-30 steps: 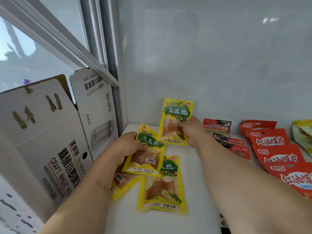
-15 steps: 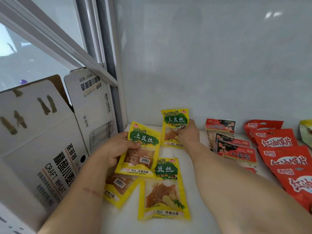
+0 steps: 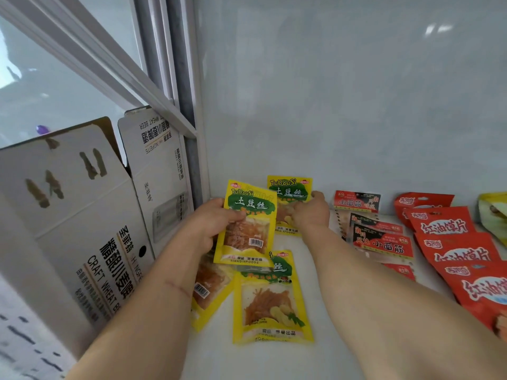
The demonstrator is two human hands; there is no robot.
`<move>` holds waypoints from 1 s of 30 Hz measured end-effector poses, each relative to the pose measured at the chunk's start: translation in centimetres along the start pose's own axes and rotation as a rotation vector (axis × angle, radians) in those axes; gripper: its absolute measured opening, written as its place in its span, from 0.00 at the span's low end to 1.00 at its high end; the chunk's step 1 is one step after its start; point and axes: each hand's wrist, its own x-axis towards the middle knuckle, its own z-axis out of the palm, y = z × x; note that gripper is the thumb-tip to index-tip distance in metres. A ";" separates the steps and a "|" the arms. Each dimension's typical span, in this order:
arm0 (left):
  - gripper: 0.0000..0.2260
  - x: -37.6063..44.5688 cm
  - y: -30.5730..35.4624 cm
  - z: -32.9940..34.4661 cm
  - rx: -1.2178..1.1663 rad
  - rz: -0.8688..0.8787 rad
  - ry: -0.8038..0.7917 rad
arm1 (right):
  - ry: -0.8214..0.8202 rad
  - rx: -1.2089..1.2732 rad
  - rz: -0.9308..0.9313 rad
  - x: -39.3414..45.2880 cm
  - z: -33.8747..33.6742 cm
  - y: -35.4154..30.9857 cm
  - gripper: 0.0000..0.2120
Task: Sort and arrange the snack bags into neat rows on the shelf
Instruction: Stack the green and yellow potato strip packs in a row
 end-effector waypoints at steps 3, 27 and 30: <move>0.03 0.8 1.1 1.7 -0.015 0.018 0.012 | 0.039 -0.003 0.004 -2.1 -1.5 -0.9 0.25; 0.22 4.9 0.2 8.7 0.532 0.250 0.233 | 0.032 -0.282 0.035 -12.0 -3.3 0.8 0.24; 0.23 3.5 0.6 7.4 0.595 0.269 0.296 | 0.000 -0.428 -0.008 -14.5 -3.7 0.9 0.25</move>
